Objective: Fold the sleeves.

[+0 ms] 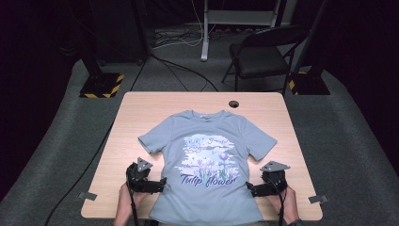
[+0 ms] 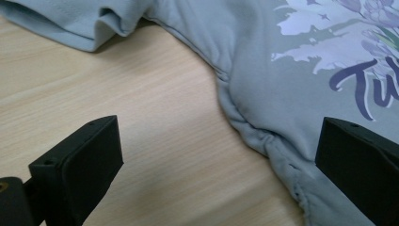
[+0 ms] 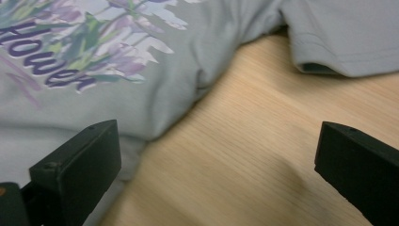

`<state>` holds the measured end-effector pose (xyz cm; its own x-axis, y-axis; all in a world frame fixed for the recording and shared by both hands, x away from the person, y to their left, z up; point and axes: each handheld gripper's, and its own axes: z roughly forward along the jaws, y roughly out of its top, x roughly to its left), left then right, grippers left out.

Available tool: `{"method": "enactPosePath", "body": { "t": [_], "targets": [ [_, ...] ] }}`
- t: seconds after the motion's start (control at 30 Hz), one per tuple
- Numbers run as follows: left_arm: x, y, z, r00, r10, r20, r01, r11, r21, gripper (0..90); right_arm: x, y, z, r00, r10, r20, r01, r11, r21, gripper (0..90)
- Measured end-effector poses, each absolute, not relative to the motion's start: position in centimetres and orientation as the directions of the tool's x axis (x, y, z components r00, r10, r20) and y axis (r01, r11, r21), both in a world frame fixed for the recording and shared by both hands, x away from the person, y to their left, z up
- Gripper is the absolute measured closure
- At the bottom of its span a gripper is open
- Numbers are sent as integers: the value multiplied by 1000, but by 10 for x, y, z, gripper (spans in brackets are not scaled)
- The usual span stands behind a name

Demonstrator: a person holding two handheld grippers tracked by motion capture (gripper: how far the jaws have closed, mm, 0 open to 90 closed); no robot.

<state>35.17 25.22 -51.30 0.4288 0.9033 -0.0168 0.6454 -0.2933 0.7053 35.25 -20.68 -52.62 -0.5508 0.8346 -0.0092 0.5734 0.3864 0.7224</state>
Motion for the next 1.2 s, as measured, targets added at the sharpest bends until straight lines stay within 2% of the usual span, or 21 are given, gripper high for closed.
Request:
{"method": "enactPosePath", "body": {
  "t": [0.37, 0.67, 0.8, 1.2],
  "targets": [
    [382, 277, -504, 391, 913, -118, 694, -208, 689, 37, 356, -236, -537, -510, 860, -22, 580, 362, 729, 0],
    [408, 286, -497, 376, 921, -104, 707, -212, 675, 37, 358, -237, -537, -516, 856, -44, 559, 375, 739, 0],
    [417, 287, -495, 373, 923, -100, 710, -214, 671, 36, 362, -238, -538, -530, 848, -14, 572, 370, 732, 0],
    [448, 290, -493, 353, 931, -91, 720, -208, 662, 32, 363, -237, -538, -525, 851, -18, 572, 368, 734, 0]
  ]
}}
